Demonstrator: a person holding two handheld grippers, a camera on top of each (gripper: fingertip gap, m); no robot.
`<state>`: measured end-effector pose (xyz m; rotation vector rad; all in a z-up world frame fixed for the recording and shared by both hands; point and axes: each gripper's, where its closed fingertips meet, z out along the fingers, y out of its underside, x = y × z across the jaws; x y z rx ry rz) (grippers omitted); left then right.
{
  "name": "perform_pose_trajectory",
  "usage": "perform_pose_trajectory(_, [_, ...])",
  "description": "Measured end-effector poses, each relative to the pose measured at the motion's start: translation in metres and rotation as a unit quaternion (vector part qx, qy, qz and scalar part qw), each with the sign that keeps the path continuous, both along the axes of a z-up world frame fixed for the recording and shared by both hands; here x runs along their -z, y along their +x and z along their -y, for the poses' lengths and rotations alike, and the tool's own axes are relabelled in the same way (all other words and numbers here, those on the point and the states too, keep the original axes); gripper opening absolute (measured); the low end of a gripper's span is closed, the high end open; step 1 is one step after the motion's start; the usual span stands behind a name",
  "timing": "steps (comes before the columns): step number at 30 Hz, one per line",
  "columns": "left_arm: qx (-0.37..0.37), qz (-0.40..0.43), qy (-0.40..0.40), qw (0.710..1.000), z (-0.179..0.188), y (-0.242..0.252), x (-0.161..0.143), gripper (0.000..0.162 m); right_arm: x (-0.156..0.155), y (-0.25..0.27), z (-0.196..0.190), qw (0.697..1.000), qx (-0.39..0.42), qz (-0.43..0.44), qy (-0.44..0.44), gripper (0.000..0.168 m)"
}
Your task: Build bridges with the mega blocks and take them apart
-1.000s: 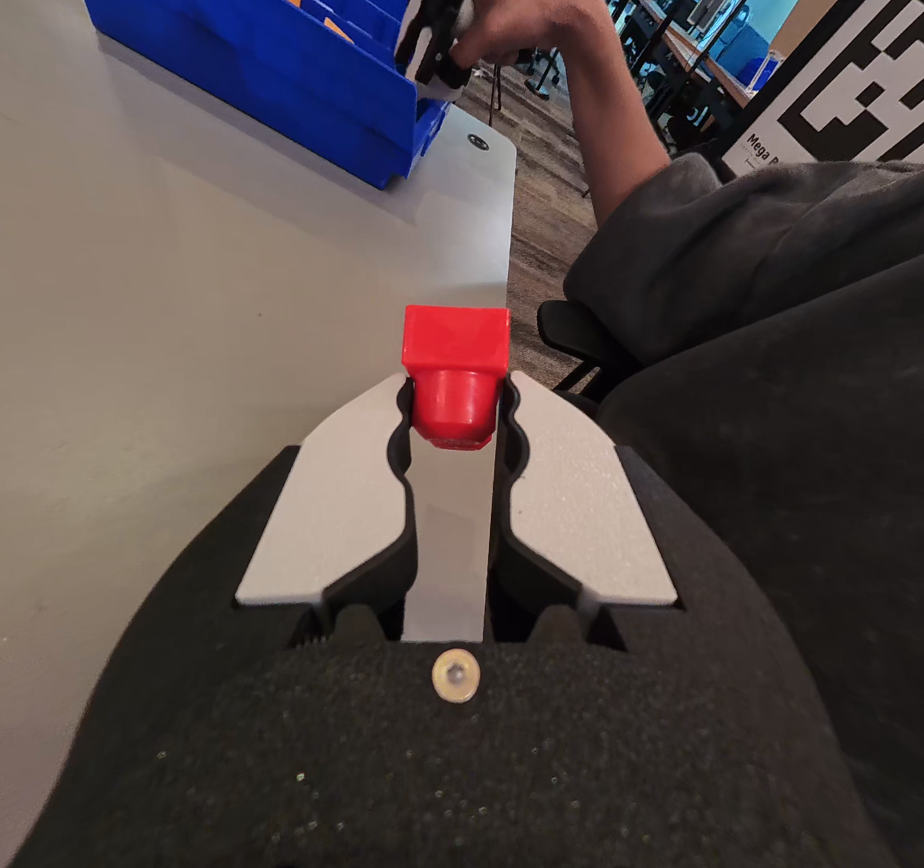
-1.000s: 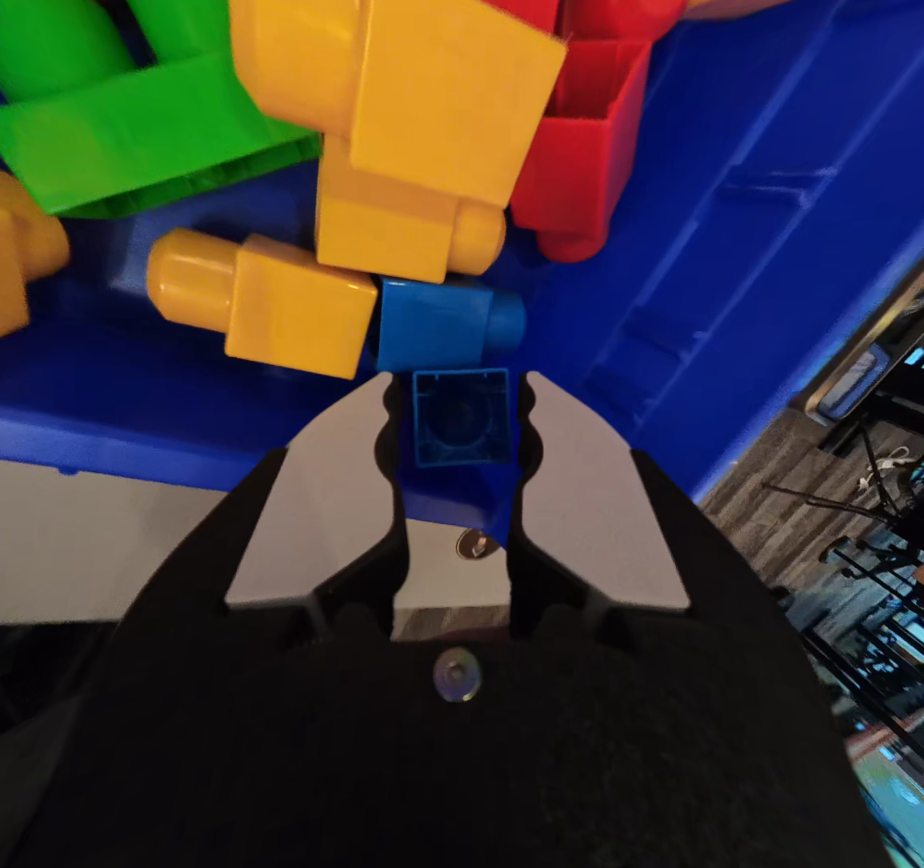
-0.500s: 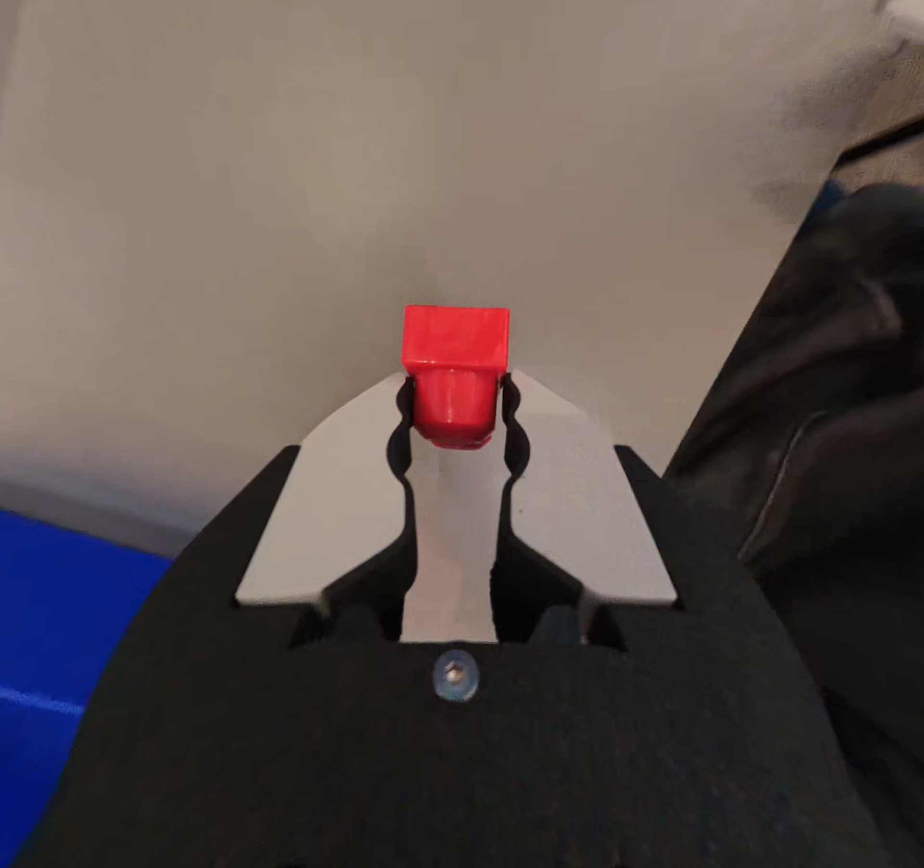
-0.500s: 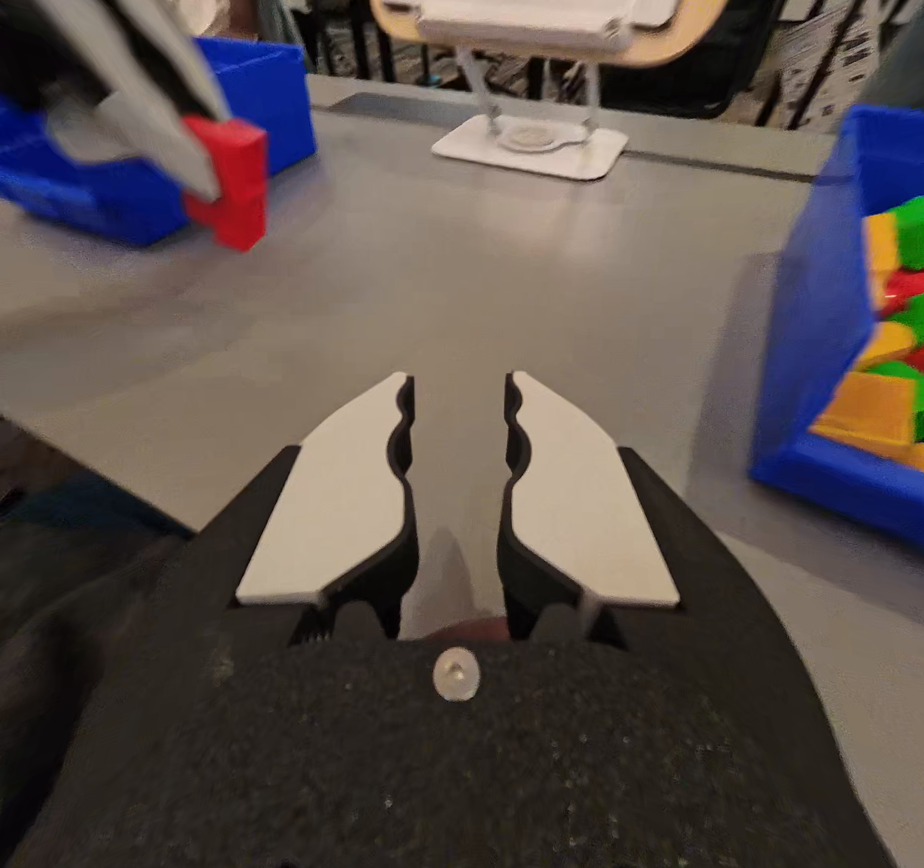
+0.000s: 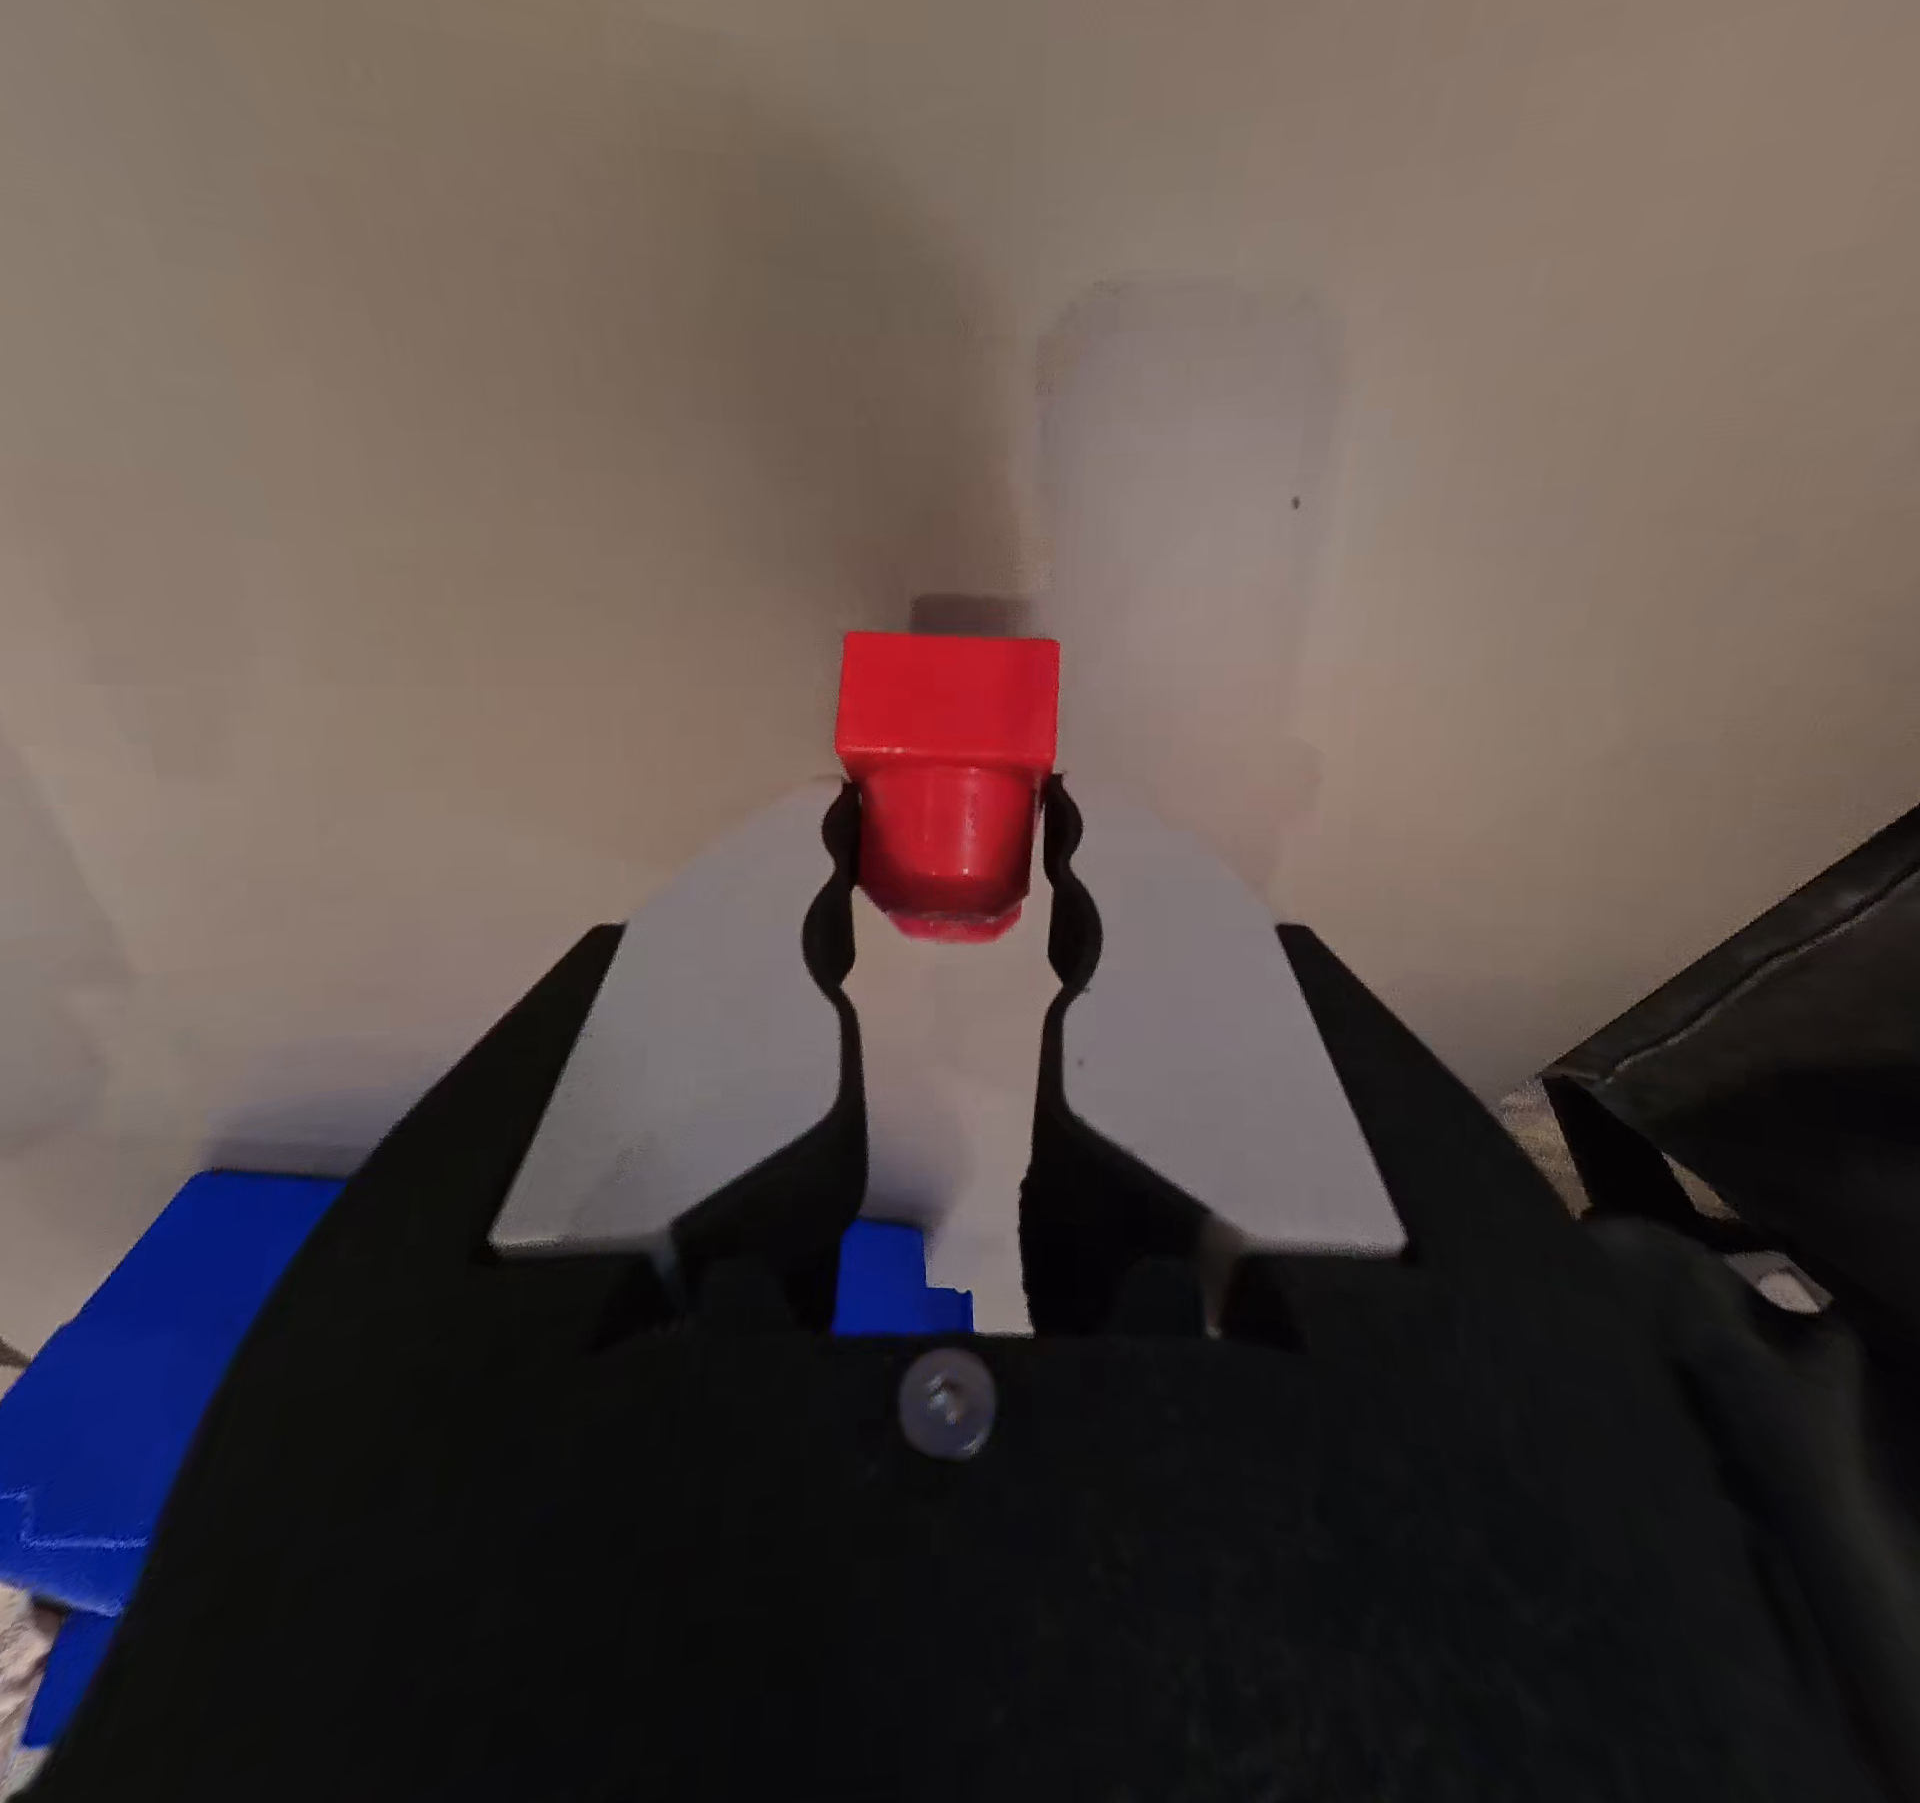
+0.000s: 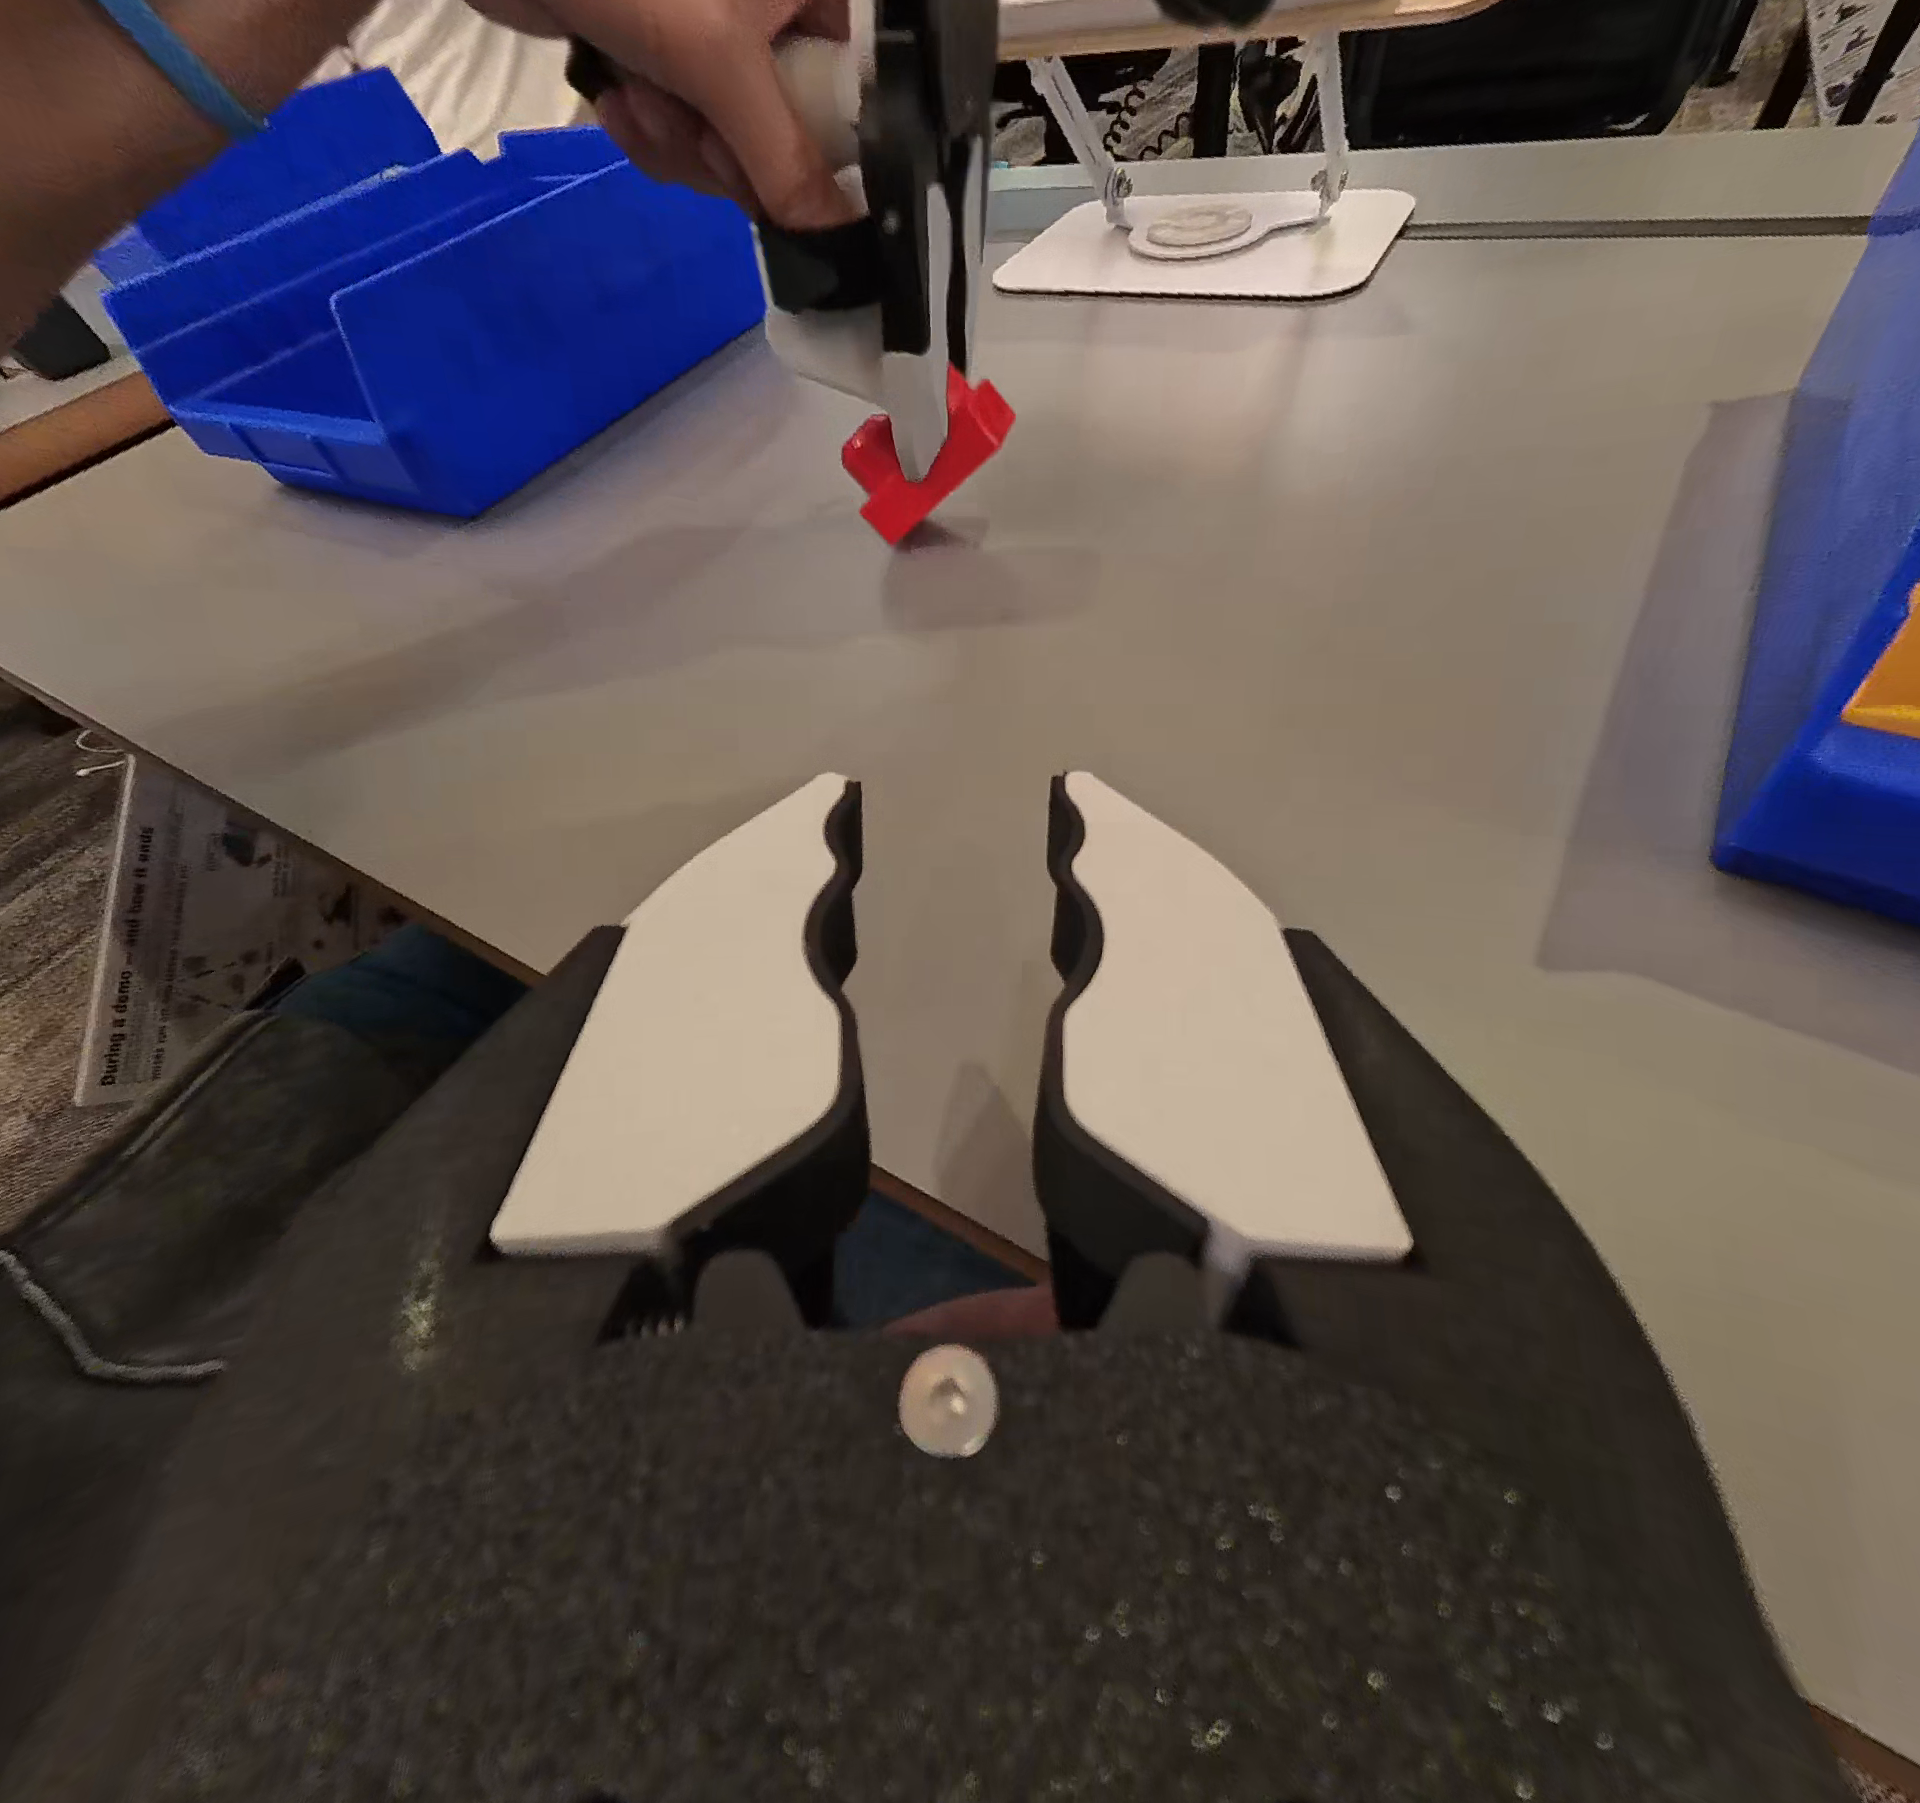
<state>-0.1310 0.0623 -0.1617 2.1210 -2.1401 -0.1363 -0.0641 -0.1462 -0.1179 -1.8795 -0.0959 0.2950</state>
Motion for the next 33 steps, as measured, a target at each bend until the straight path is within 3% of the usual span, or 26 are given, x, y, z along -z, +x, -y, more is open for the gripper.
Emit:
perform_pose_trajectory(8, [0.007, 0.006, -0.010, 1.000, 0.003, 0.017, 0.015, 0.033, 0.006, -0.002, -0.003, 0.999, -0.005, 0.031, -0.008, 0.034])
perform_pose_trajectory(23, [-0.034, 0.173, -0.061, 0.982, 0.015, 0.035, 0.021, 0.038, 0.029, -0.003, -0.021, 0.998, -0.006, 0.054, -0.043, 0.034])
perform_pose_trajectory(29, [-0.104, 0.343, -0.077, 0.930, 0.018, 0.037, -0.012, 0.045, 0.018, -0.009, -0.075, 0.993, 0.015, 0.085, -0.076, 0.042])
perform_pose_trajectory(33, [-0.197, 0.480, -0.051, 0.853, 0.025, -0.007, -0.058, 0.043, 0.014, -0.021, -0.130, 0.988, 0.028, 0.110, -0.103, 0.067])
